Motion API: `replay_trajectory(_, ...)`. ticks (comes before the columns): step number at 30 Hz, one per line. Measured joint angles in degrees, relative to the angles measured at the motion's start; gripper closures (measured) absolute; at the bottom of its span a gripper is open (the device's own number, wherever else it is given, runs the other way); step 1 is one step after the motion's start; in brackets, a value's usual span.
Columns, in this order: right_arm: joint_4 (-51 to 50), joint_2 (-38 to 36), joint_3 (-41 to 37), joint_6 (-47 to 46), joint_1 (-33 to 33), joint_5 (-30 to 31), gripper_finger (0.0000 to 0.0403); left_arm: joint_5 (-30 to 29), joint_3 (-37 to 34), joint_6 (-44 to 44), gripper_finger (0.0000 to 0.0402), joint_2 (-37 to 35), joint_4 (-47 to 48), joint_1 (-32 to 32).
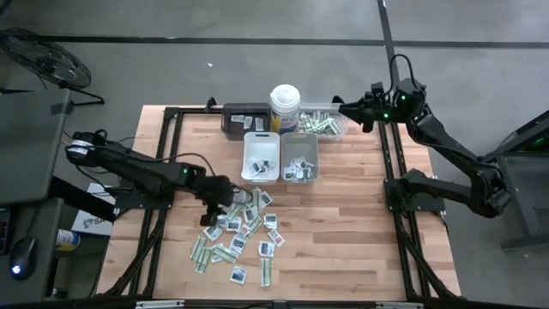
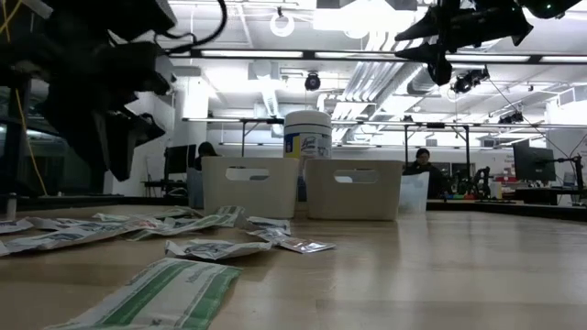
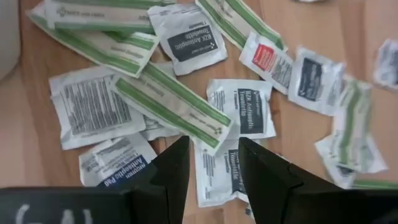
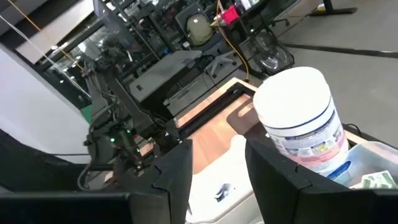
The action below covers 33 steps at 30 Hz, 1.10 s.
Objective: Pick & Place First Aid Supplies
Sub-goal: Put the band aid into the transparent bin
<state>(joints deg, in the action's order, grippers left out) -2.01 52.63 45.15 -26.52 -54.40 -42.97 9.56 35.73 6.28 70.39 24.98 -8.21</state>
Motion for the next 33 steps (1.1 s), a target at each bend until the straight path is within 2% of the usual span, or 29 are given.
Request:
replay_trajectory(5,-0.2,0.0,0.0,1.0,1.6,0.6,0.0261,-7.5,0.0,-4.1,0.0266,0.0,-1.5,-5.5)
replay_trajectory(10,-0.2,0.0,0.0,1.1,2.9,3.0,0.0261,-11.7,0.0,-12.5,0.0266,1.1,-1.1,-10.3)
replay_trajectory(18,-0.7,0.0,0.0,0.8,3.5,3.2,0.0261,-19.0,0.1,-20.2,0.0266,6.4,-2.5,-13.3)
replay_trajectory(24,-0.8,0.0,0.0,0.0,3.5,2.8,0.0261,-18.8,0.2,-22.3,0.0266,10.3,-6.1,-13.2)
replay_trajectory(33,-1.0,0.0,0.0,-0.4,3.5,2.7,0.0261,-18.1,0.1,-22.7,0.0266,12.0,-7.8,-13.2)
